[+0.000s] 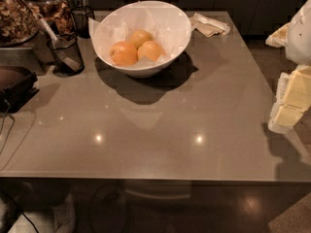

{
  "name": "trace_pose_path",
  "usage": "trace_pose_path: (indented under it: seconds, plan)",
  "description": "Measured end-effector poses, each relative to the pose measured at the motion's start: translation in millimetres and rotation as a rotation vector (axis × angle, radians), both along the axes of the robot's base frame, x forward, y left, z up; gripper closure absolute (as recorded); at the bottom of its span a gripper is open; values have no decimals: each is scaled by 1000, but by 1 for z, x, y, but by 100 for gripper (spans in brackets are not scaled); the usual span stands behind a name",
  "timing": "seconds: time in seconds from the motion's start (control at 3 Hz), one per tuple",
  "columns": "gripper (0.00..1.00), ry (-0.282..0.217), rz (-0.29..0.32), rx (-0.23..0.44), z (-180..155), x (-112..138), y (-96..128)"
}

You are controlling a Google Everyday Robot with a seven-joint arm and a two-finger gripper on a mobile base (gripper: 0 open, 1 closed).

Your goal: Pick orange from white bowl

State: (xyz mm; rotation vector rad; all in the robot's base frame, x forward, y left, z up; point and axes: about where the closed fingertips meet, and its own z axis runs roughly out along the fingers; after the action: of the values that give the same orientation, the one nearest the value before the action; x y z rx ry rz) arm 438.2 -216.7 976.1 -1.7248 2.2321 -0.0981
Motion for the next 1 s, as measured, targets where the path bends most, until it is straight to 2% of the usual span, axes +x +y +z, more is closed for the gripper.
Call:
trace_pose_path:
  seconds: [0.33,0.67,1.0]
  plan:
    - [0,-4,-13,8,4,5,4]
    - [0,13,-34,16,5,17,13]
    - [0,30,-17,3,6,30,31]
